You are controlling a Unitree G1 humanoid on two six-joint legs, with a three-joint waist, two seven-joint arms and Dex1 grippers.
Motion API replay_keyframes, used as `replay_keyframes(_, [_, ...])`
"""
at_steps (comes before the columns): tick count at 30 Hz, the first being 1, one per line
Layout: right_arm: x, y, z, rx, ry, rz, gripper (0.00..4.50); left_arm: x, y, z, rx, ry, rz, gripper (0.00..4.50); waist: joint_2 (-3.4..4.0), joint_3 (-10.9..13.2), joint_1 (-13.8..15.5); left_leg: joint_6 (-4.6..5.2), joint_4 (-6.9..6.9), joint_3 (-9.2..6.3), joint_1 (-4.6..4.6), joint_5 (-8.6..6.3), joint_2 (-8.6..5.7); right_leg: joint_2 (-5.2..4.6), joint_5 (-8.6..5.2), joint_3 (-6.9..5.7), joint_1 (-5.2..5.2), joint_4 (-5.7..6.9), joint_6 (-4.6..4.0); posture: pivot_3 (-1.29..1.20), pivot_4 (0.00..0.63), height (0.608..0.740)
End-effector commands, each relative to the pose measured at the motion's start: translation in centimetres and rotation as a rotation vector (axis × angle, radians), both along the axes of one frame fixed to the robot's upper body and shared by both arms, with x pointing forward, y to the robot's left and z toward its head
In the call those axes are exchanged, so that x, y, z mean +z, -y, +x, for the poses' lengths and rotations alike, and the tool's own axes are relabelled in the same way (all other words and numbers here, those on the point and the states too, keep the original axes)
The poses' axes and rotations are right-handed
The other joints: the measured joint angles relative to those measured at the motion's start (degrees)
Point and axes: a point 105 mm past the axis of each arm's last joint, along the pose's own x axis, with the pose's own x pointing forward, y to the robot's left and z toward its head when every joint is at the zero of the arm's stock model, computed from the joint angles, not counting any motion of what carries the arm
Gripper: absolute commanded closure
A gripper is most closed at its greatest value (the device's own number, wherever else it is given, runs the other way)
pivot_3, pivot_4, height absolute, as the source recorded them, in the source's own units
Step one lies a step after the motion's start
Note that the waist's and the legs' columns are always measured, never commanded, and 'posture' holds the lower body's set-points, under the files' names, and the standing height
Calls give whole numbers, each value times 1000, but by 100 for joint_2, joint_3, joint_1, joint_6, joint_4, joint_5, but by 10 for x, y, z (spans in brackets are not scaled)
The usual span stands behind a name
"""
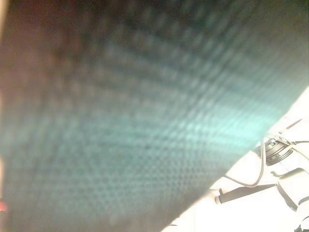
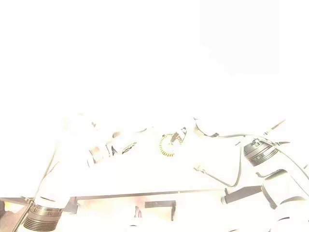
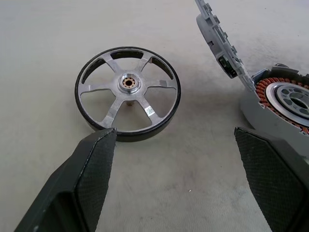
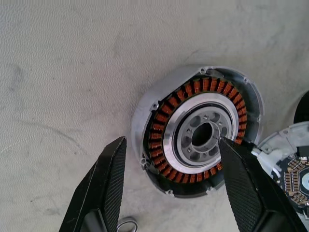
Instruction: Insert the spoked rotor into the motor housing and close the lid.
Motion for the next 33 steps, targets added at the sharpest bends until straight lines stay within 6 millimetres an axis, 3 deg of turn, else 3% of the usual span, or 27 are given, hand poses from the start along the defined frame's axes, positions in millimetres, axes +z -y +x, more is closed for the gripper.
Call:
replay_keyframes(1, [6,-8,1,35,45,1,1108,15,-1,-1,4,59,-2,373,-2,0,0,0,0,0,0,0,0,0,0,0,0,0,0,0,0,740])
replay_keyframes(6, [0,-21,-6,51,36,-8,1108,15,-6,-6,22,52,8,373,-3,0,-9,-1,0,0,-1,1,2,1,0,-1,-2,0,-1,0,0,740])
replay_keyframes(16, [-3,-18,3,22,66,-46,1108,14,-5,-5,37,54,8,373,-7,-2,-9,-10,2,0,3,12,3,1,6,-2,-1,8,-8,0,0,740])
replay_keyframes(22, [-4,-6,9,-15,79,-67,1108,12,-1,-5,26,52,6,373,-7,-2,-7,-14,3,0,6,17,3,1,6,-2,-4,22,-9,0,0,740])
replay_keyframes(27, [-3,18,22,-55,82,-86,1108,9,-1,-3,18,48,10,373,-8,-2,14,-13,28,-1,4,17,3,0,6,-1,-3,42,-9,0,0,740])
replay_keyframes(33, [0,24,27,-76,89,-71,1108,6,0,-2,5,44,13,373,-8,-1,6,-9,82,-1,-4,15,13,0,6,-1,5,62,-9,0,0,740])
